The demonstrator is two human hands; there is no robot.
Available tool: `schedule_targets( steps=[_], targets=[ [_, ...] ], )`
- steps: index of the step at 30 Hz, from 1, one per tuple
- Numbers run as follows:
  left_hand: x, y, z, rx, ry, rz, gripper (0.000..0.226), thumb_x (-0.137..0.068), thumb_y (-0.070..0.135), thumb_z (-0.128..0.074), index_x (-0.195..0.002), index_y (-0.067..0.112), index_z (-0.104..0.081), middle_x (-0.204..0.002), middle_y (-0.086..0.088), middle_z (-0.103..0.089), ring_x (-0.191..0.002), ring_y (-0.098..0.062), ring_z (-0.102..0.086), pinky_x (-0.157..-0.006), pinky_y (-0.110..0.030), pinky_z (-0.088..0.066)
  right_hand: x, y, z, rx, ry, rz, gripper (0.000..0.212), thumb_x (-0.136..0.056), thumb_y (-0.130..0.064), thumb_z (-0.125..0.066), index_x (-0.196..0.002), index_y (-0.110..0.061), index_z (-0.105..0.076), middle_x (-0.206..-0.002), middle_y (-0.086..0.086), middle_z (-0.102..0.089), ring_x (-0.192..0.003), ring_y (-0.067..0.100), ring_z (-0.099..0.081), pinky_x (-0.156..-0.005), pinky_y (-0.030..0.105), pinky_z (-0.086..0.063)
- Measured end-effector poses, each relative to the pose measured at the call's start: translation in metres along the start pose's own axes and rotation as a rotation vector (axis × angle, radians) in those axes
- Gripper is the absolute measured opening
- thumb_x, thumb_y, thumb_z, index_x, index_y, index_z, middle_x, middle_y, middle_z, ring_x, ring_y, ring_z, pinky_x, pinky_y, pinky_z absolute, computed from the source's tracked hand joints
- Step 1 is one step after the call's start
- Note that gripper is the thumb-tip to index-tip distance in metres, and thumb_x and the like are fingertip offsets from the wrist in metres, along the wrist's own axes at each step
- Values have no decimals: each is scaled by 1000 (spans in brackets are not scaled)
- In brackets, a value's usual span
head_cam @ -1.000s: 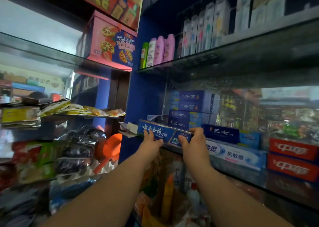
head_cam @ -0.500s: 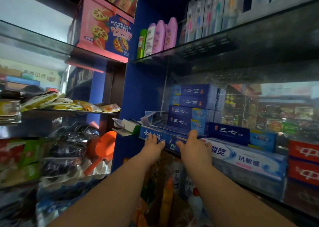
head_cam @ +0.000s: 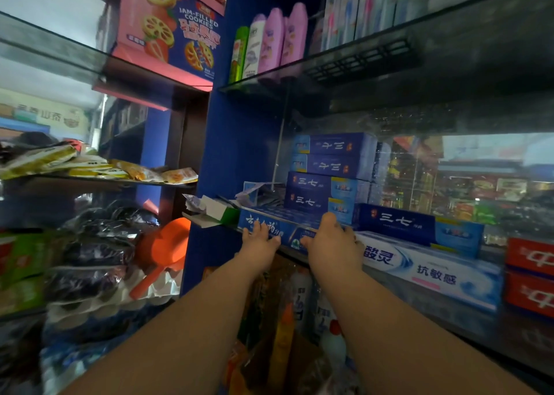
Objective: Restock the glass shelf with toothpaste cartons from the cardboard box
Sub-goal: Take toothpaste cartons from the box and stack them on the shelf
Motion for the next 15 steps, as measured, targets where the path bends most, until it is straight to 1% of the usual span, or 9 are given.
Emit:
schedule_targets(
  steps=[1,2,4,5,8,9,10,12,15],
  targets=[
    [1,1,0,96,-7,14,55,-102,19,-37,-152,11,-15,-161,-13,4,-148,-32,10,-120,-51,-2,0,-1,1,18,9,7,41,-90,-46,-56,-114,-18,-38,-122,10,-57,-118,32,-46,-93,49,-39],
    [0,1,0,126,-4,14,56,-103,23,-33,-152,10,-11,-161,-9,5,-148,-29,11,-120,-50,-2,0,-2,1,34,14,14,42,-90,-46,-55,-115,-18,-37,-122,10,-56,-118,32,-46,-93,49,-38],
    [-2,0,-1,135,-29,43,56,-104,24,-29,-153,11,-6,-161,-6,11,-147,-30,15,-120,-51,-4,1,-3,0,56,13,30,41,-91,-47,-53,-117,-19,-36,-124,10,-55,-118,32,-45,-93,49,-37],
    [-5,-2,-3,167,-49,64,55,-104,24,-29,-153,12,-6,-161,-6,13,-147,-30,16,-120,-51,-5,1,-4,0,58,11,36,40,-92,-47,-52,-117,-20,-36,-125,10,-55,-119,32,-44,-94,49,-36],
    [-8,-5,-3,135,-44,68,55,-103,22,-33,-153,14,-12,-159,-9,18,-146,-34,17,-120,-50,-6,4,-4,0,48,13,39,39,-92,-47,-52,-116,-20,-36,-126,9,-54,-120,33,-44,-94,50,-36],
    [-7,-6,-3,189,-40,86,55,-103,24,-32,-153,14,-11,-159,-8,17,-146,-32,17,-120,-48,-6,4,-4,1,42,16,39,39,-91,-47,-52,-115,-20,-37,-125,9,-55,-120,33,-45,-94,50,-37],
    [-4,-5,-3,223,-39,92,57,-103,27,-30,-153,13,-8,-160,-7,16,-146,-30,16,-120,-46,-5,5,-4,1,34,17,37,39,-91,-47,-53,-114,-20,-37,-125,9,-55,-120,33,-45,-95,50,-37],
    [3,-1,-2,268,1,49,58,-104,29,-28,-153,9,-7,-161,-7,9,-148,-28,13,-120,-43,-1,5,-2,1,14,15,27,38,-90,-47,-54,-112,-21,-38,-123,8,-56,-119,33,-46,-95,50,-38],
    [18,7,5,370,65,-37,56,-103,28,-32,-151,5,-14,-161,-10,-4,-149,-25,4,-120,-39,6,6,-1,0,-18,10,17,41,-88,-50,-54,-112,-20,-39,-124,8,-56,-121,32,-45,-96,50,-35]
  ],
)
Point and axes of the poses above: each hand's wrist, its own x-axis away from the middle knuckle, its own z-axis out of the back of the hand, y = z × x, the point moved 8 cm from there along -x, towards the middle knuckle
